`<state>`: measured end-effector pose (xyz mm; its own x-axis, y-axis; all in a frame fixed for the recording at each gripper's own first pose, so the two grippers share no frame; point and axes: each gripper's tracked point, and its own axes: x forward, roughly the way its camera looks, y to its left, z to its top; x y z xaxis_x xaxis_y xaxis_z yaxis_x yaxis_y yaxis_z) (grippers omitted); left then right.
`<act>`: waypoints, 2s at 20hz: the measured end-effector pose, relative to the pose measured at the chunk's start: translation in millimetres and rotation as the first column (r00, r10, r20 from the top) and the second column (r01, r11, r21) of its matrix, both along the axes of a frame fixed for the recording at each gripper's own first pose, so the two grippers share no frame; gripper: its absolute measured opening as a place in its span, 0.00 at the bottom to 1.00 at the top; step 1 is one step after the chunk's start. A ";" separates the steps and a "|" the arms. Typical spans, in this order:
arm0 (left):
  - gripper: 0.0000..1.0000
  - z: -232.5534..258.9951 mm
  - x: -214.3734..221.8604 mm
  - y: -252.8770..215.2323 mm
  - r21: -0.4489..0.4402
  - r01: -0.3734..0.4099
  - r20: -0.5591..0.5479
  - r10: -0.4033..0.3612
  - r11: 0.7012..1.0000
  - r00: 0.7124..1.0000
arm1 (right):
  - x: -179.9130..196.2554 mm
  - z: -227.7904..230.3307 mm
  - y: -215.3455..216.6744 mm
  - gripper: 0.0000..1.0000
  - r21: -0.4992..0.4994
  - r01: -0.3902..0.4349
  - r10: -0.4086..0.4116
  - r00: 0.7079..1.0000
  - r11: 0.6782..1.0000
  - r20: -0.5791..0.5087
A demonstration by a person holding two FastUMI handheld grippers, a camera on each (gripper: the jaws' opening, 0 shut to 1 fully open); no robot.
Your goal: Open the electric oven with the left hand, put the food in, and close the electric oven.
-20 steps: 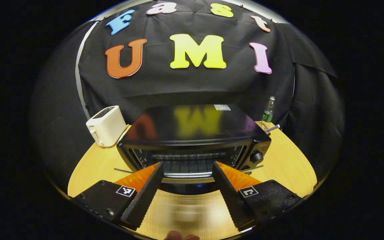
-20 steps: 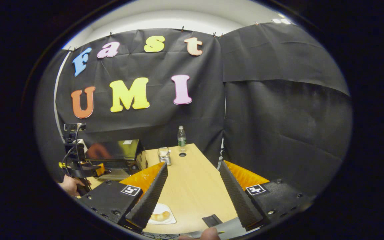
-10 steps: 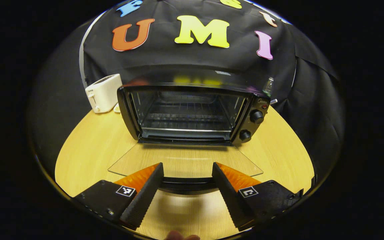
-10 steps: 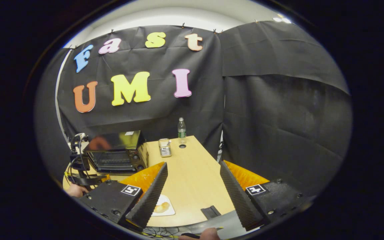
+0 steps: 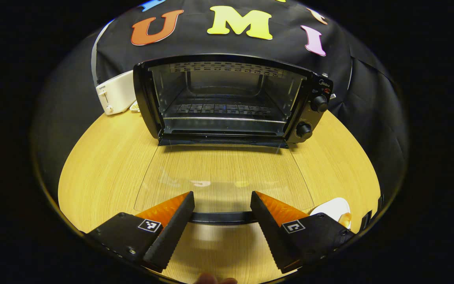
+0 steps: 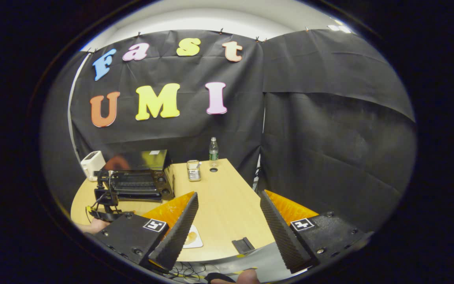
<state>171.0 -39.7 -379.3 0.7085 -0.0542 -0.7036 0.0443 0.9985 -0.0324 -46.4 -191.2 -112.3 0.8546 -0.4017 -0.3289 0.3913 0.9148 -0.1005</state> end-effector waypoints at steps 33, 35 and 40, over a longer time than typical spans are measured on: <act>0.93 210.2 -100.9 -12.2 0.045 -0.012 0.341 -0.004 0.999 0.940 | 100.2 -318.2 82.4 0.89 0.552 -0.015 0.325 0.821 0.834 -0.469; 0.94 210.9 -96.9 -17.8 0.024 -0.007 0.336 -0.001 1.000 0.942 | 100.7 -323.7 83.5 0.87 0.576 0.010 0.324 0.819 0.817 -0.474; 0.94 218.3 -93.3 -17.8 -0.022 -0.011 0.333 0.018 1.000 0.943 | 102.5 -330.4 81.9 0.72 0.584 -0.006 0.337 0.822 0.811 -0.459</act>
<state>77.7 -57.5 -161.0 0.9030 -0.0534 -0.4263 0.0411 0.9984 -0.0380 56.0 -109.4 -442.7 0.5174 0.1191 -0.8474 0.2589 0.9221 0.2876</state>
